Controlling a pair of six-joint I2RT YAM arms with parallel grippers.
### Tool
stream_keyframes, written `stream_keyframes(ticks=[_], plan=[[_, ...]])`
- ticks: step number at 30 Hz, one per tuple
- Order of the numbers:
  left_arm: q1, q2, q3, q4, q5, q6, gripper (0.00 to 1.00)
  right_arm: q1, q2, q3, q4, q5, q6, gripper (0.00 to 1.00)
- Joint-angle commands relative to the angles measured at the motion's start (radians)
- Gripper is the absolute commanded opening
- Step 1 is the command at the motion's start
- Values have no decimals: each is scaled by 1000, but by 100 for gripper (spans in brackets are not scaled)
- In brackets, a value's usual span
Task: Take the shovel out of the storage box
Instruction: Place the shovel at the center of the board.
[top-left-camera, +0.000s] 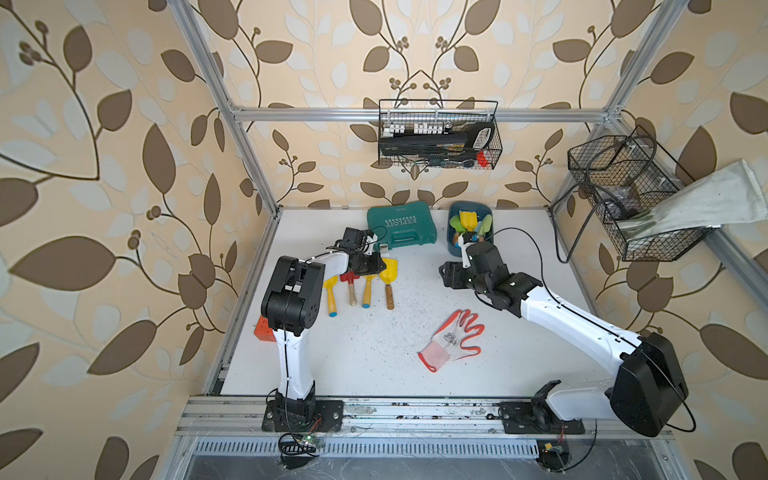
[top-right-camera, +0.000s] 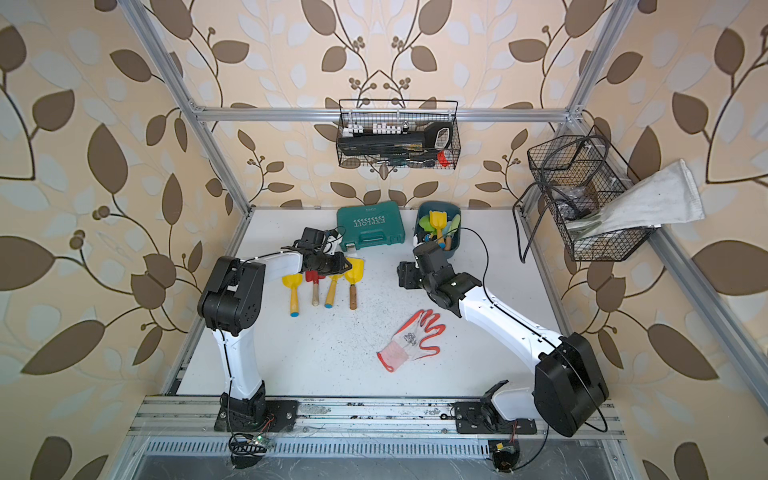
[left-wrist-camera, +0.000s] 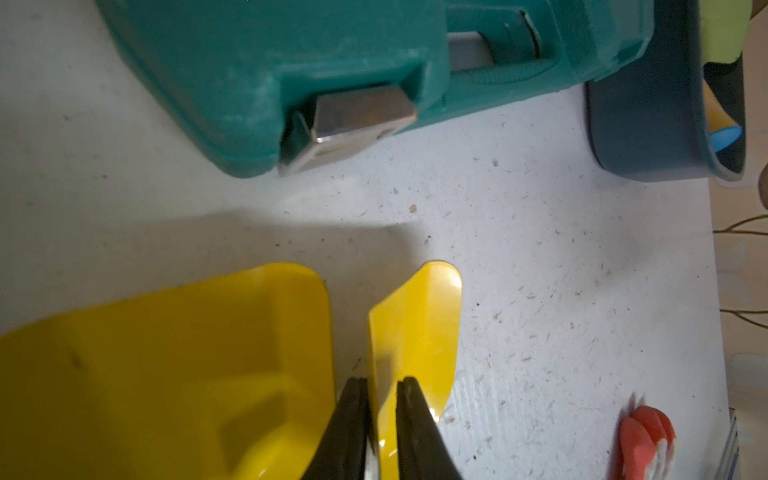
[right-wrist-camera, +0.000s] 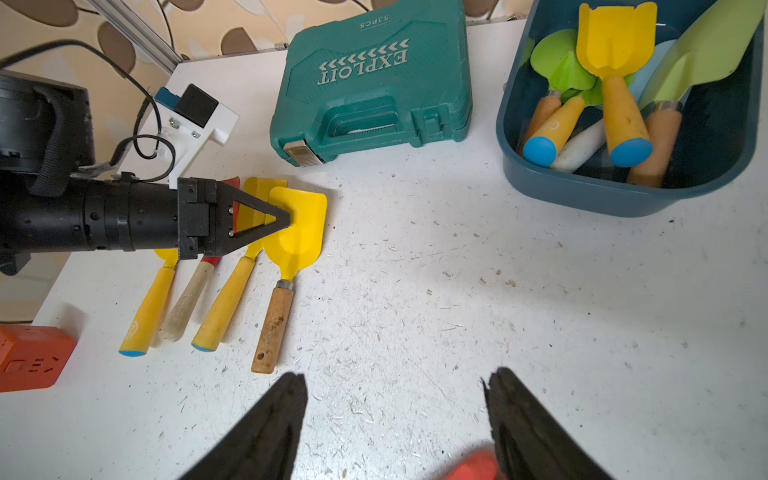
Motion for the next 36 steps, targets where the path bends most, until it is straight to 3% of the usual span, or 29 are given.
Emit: stream_keyframes(ticks=[1,4,9,21,25,30,32,34,35,36], plan=[[4,-53,22,-19,1,12,19,-4,-27,-20,15,-8,10,72],[2,-63,19,-20,-1,12,28,-3,-32,-22,16,-9,12,72],[-13,-107,0,-28,-18,16,30,-5,-32,-24,18,-8,12,72],[-126,-273,-7,-196,-295,46,41,-10,-36,-29,20,9,8,72],[-151,-370,-64,-193,-353,29,45,-19,-41,-30,20,15,3,72],[-160,-539,-170,-152,-340,-1,52,-54,-42,-13,17,10,0,72],[-163,-616,-214,-131,-326,-9,58,-74,-25,9,11,7,-2,72],[-164,-682,-263,-96,-307,-15,79,-97,10,48,-5,6,-2,72],[-163,-708,-281,-83,-306,-18,98,-106,27,67,-11,6,-3,72],[-162,-734,-299,-70,-304,-19,99,-116,46,91,-19,5,-5,72]])
